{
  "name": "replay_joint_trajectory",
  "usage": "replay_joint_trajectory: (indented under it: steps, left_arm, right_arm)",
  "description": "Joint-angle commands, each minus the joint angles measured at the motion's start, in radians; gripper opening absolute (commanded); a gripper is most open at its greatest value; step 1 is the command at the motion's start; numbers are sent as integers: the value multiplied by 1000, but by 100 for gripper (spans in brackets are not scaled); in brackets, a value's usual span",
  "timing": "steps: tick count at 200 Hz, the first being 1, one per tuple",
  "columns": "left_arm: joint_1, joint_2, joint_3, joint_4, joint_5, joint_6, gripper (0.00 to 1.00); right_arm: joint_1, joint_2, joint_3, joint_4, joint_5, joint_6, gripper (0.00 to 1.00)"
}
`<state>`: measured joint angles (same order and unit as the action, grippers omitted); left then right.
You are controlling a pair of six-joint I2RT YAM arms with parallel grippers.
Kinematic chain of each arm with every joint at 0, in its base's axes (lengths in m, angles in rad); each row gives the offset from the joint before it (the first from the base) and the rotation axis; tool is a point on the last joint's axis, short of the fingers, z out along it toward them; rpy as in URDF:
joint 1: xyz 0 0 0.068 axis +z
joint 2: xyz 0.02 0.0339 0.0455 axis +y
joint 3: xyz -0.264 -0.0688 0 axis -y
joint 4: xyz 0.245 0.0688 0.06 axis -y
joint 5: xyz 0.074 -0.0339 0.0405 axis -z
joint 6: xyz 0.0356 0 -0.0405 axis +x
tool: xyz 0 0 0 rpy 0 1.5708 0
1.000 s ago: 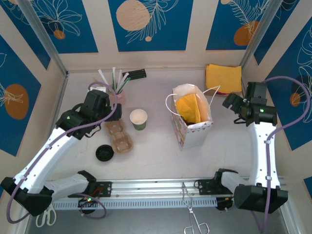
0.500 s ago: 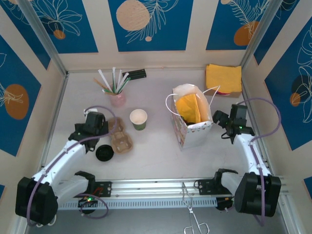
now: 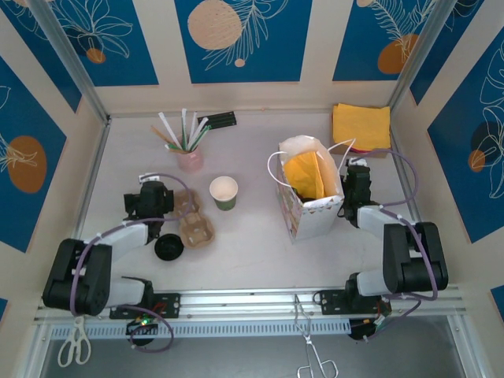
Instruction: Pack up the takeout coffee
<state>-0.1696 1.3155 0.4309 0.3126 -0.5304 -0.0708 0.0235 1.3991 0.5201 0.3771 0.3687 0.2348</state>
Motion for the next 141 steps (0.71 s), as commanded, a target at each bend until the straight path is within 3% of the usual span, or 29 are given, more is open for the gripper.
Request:
replay_joint_trajectory:
  steps: [1,59,87,110,141]
  left_arm:
    - [25,38,19,175,84,49,100]
    - [57,116,26,336,214,108,99]
    - [58,124,21,359,257,103,100]
    - [61,211,-53,588,290,100,100]
    - [70,247,-61,635,352,109,100]
  right_arm:
    - [-14,13,-30,182,-56,-51,99]
    - [-27,120,-176,564,-182,-85,99]
    - [-27,116,-148,507,-193,-89,99]
    - [-22,118,-134,476,-183,-94,99]
    - [-19,120,-132,476,-177,-95,99]
